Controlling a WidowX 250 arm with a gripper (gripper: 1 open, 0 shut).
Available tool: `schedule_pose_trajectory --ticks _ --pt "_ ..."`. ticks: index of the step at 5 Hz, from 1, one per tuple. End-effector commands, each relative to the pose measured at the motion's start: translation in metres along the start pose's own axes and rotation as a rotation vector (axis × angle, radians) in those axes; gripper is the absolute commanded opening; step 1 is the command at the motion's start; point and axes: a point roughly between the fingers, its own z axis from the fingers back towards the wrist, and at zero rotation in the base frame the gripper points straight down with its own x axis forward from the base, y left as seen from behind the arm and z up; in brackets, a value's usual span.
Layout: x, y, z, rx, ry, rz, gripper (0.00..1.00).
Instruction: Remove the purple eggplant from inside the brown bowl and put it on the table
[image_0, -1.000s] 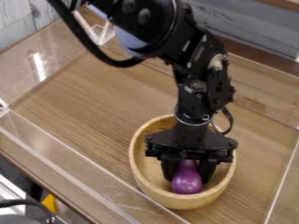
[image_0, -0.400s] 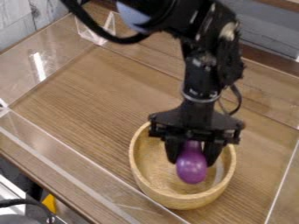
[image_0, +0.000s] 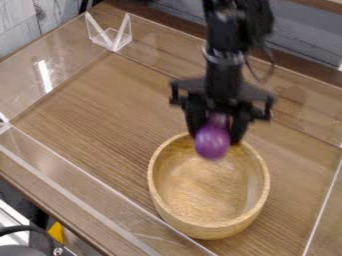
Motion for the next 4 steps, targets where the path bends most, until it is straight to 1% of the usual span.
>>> schedule_pose_trajectory --ticks 1,2,3,4 --pt "0.026 -0.006 0.017 -0.014 -0.067 -0.092 0.0" --pt "0.043 -0.02 0.008 -0.013 -0.087 -0.151 0.0" --pt "0.053 -0.033 0.008 -0.013 -0.096 -0.216 0.0" --pt "0.056 -0.044 0.008 -0.014 -0.094 -0.281 0.0"
